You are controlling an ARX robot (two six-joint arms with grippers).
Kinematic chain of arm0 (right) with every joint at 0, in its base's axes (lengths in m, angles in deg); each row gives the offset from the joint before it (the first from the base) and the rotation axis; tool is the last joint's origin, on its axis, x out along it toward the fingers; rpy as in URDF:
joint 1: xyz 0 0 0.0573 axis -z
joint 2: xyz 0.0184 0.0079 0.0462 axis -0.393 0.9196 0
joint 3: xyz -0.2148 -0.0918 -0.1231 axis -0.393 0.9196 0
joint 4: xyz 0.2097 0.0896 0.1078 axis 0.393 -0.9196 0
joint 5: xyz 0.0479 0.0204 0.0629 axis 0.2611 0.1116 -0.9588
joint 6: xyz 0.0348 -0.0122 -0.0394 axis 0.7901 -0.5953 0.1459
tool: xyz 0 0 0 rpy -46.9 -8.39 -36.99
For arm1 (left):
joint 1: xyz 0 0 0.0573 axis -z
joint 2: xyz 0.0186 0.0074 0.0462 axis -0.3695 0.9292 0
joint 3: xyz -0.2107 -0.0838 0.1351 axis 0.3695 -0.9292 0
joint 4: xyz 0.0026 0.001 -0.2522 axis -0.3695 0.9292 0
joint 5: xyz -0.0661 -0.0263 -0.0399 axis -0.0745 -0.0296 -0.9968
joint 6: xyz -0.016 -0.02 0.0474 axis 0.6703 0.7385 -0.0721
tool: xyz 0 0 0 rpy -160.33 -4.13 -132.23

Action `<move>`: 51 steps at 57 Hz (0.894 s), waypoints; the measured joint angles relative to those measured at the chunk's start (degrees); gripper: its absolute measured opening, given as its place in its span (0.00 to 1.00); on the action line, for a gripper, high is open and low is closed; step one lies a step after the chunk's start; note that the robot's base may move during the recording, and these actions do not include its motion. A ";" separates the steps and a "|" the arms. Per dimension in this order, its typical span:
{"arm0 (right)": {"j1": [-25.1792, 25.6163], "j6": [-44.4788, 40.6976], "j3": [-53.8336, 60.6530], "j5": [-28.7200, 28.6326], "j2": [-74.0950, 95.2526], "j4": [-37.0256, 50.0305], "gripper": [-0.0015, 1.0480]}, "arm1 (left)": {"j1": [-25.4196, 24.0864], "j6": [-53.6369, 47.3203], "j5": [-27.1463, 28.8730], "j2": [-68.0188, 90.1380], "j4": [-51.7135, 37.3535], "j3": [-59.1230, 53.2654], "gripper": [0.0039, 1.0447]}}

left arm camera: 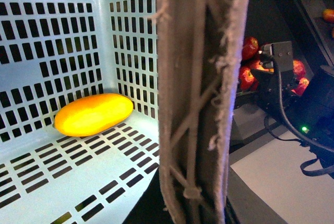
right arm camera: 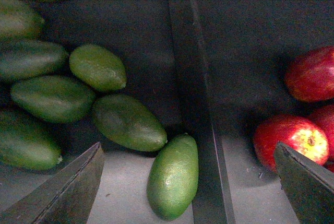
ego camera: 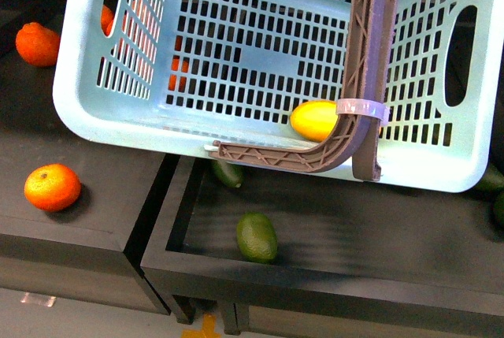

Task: Pick mango and avocado into basket

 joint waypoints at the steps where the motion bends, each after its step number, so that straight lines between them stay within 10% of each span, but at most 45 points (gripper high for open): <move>1: 0.07 -0.28 -0.31 -0.17 0.50 -0.09 0.93 | -0.02 0.02 0.04 0.00 0.00 0.00 0.08; 51: -1.97 -5.95 -18.75 -5.07 25.00 0.02 0.93 | -0.04 0.02 0.00 0.00 0.00 0.00 0.08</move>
